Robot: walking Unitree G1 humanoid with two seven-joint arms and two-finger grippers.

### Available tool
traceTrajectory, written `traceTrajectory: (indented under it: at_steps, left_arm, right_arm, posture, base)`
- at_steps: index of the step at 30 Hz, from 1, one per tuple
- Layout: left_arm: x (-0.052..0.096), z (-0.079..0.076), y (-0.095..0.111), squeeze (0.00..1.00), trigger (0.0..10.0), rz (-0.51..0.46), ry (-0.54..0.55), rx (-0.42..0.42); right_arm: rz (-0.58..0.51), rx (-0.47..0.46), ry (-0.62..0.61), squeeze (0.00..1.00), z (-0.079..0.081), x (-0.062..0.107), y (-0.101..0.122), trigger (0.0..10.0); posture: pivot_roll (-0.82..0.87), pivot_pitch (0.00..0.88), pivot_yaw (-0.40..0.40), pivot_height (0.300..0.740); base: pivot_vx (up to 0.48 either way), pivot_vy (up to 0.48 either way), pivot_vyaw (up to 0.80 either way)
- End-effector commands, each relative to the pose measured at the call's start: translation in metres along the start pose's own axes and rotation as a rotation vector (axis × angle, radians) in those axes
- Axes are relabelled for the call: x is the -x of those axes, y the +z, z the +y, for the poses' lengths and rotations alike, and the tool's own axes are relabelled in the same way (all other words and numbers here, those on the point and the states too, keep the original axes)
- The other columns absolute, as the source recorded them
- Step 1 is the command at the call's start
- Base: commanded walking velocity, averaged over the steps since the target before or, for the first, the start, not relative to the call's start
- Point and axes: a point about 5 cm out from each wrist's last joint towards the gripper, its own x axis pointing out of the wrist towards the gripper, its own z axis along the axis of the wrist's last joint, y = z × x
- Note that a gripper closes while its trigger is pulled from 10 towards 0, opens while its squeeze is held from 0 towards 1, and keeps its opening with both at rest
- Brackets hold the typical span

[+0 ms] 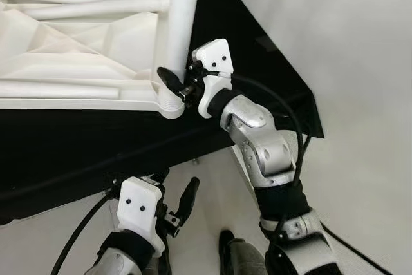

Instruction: Building children table

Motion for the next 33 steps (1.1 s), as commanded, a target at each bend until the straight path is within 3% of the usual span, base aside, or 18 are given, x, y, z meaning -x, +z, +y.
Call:
traceTrajectory:
  at_steps: [1, 2, 9, 10, 11, 12, 16, 17, 18, 22, 23, 27, 33]
  left_arm:
    - [0.002, 0.000, -0.006, 0.00, 10.0, 0.032, 0.004, -0.002]
    - [0.001, 0.000, -0.006, 0.00, 10.0, 0.030, 0.005, -0.003]
    - [0.000, 0.001, -0.007, 0.00, 10.0, 0.026, 0.005, -0.006]
    - [0.000, 0.001, -0.007, 0.00, 10.0, 0.026, 0.004, -0.007]
    - [0.000, 0.001, -0.007, 0.00, 10.0, 0.026, 0.004, -0.007]
    - [0.000, 0.001, -0.006, 0.00, 10.0, 0.025, 0.003, -0.007]
    - [0.000, 0.001, -0.006, 0.00, 10.0, 0.025, 0.001, -0.008]
    - [0.000, 0.000, -0.006, 0.00, 10.0, 0.025, 0.001, -0.008]
    - [0.001, 0.000, -0.006, 0.00, 10.0, 0.027, 0.001, -0.008]
    - [0.001, 0.000, -0.006, 0.00, 10.0, 0.027, 0.001, -0.008]
    - [0.002, 0.000, -0.006, 0.00, 10.0, 0.027, 0.001, -0.008]
    - [0.004, 0.000, -0.005, 0.00, 10.0, 0.031, 0.003, -0.007]
    - [0.006, 0.000, -0.005, 0.00, 10.0, 0.036, 0.003, -0.003]
  right_arm:
    - [0.018, -0.023, 0.022, 1.00, 0.002, 0.000, -0.009, 10.0]
    - [-0.010, -0.020, 0.104, 1.00, 0.003, -0.002, -0.004, 10.0]
    - [-0.055, 0.004, 0.219, 1.00, -0.002, -0.002, 0.007, 10.0]
    - [-0.068, 0.008, 0.261, 0.83, -0.003, -0.004, 0.009, 10.0]
    - [-0.068, 0.008, 0.261, 0.83, -0.003, -0.004, 0.009, 10.0]
    - [-0.082, 0.012, 0.300, 0.00, -0.005, -0.005, 0.012, 10.0]
    - [-0.104, 0.021, 0.374, 0.00, -0.009, -0.009, 0.016, 10.0]
    - [-0.113, 0.029, 0.444, 0.00, -0.010, -0.010, 0.018, 10.0]
    - [-0.121, 0.020, 0.594, 0.00, -0.013, -0.009, 0.023, 9.8]
    - [-0.123, 0.014, 0.637, 0.00, -0.014, -0.009, 0.025, 9.8]
    - [-0.127, 0.004, 0.655, 0.00, -0.017, -0.009, 0.027, 0.0]
    - [-0.115, 0.022, 0.703, 0.00, -0.025, -0.010, 0.031, 0.0]
    - [-0.099, 0.045, 0.665, 0.00, -0.030, -0.011, 0.028, 0.0]
  posture:
    - [-0.01, 0.357, -0.081, 0.740]
    - [0.00, 0.356, -0.080, 0.740]
    - [0.00, 0.355, -0.075, 0.740]
    - [0.00, 0.355, -0.075, 0.740]
    - [0.00, 0.355, -0.075, 0.740]
    - [0.00, 0.356, -0.073, 0.740]
    - [0.00, 0.357, -0.071, 0.740]
    - [0.01, 0.358, -0.070, 0.740]
    - [0.01, 0.362, -0.068, 0.740]
    - [0.01, 0.362, -0.068, 0.740]
    - [0.01, 0.367, -0.069, 0.740]
    - [0.02, 0.375, -0.066, 0.740]
    - [0.01, 0.383, -0.062, 0.740]
  base:
    - [0.000, 0.000, 0.00]
    - [0.000, 0.000, 0.00]
    - [0.000, 0.000, 0.00]
    - [0.000, 0.000, 0.00]
    - [0.000, 0.000, 0.00]
    - [0.000, 0.000, 0.00]
    - [0.000, 0.000, 0.00]
    - [0.000, 0.000, 0.00]
    - [0.000, 0.000, 0.00]
    - [0.000, 0.000, 0.00]
    - [0.000, 0.000, 0.00]
    - [0.000, 0.000, 0.00]
    - [0.000, 0.000, 0.00]
